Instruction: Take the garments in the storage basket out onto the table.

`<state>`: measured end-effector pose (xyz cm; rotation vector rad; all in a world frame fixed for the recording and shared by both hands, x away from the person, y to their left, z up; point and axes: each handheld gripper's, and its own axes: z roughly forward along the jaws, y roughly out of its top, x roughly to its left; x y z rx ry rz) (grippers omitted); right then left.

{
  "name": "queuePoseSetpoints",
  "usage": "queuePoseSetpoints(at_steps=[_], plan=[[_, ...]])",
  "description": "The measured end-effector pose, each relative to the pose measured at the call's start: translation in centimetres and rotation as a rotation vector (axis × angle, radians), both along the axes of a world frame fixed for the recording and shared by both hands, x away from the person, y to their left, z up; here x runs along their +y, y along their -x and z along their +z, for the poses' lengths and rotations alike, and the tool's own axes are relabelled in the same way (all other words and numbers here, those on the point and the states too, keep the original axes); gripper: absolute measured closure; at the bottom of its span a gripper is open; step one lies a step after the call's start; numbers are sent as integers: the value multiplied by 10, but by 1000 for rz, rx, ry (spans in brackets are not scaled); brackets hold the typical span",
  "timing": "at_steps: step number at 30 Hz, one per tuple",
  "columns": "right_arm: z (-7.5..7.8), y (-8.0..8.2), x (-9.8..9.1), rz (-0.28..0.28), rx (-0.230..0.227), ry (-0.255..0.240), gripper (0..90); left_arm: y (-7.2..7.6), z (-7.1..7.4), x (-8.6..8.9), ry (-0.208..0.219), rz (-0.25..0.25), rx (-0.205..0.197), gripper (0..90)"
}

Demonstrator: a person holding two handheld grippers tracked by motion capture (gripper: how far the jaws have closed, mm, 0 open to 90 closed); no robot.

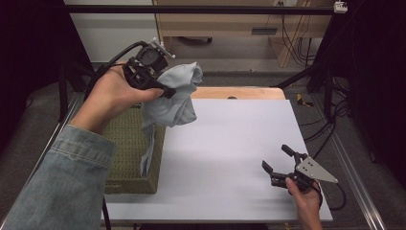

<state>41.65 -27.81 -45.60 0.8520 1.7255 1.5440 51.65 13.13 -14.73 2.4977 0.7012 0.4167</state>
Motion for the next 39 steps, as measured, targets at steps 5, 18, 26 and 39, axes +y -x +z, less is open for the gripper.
queuePoseSetpoints(at_steps=[5,18,26,39], plan=[[0,0,-1,-2,-16,-8,84,2,4,-14,4,-17,-5,741],[1,0,-4,-4,-28,-10,84,4,6,-36,-18,-55,-5,741],[1,0,-4,0,-31,-5,84,8,17,-48,-17,-73,-20,740],[1,0,-4,5,-39,7,84,-5,-10,-45,-5,-51,6,739]])
